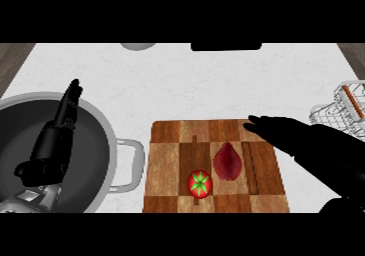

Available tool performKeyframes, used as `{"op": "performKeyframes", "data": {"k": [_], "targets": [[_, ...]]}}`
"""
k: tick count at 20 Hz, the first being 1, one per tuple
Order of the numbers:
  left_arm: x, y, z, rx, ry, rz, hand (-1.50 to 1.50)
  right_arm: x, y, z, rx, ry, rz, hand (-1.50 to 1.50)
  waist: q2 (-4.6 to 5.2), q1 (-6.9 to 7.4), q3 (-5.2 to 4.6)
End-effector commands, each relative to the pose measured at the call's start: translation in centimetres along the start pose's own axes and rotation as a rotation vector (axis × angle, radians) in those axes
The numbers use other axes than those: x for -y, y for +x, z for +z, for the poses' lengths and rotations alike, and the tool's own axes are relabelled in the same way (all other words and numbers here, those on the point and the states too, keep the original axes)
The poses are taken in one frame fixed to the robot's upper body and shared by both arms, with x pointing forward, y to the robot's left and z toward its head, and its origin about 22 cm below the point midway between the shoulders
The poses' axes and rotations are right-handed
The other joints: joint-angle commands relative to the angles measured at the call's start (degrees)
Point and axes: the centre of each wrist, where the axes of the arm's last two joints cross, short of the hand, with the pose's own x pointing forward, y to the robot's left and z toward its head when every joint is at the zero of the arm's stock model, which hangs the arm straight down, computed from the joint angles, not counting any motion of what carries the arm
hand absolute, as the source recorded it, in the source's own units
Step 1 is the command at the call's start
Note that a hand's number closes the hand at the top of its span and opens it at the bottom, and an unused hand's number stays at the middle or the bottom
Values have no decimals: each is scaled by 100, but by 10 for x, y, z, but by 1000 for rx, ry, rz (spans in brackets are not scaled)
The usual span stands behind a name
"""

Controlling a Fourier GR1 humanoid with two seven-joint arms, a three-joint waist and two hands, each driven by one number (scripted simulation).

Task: Pick the pear from the cutting board and place it in the tiered basket

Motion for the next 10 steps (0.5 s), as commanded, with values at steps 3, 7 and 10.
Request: {"op": "performKeyframes", "data": {"k": [3, 7, 10], "targets": [[39, -21, 10, -108, -13, 109, 0, -5, 6, -11, -33, 2, 61, -150, 121, -14, -193], [32, -9, 0, -108, -23, 103, 0, -9, 8, -6, 28, 13, 120, -150, 110, -37, -181], [22, -16, 11, -113, -42, 111, 0, -16, 20, -9, 38, -24, 164, -150, 94, 18, -187]]}}
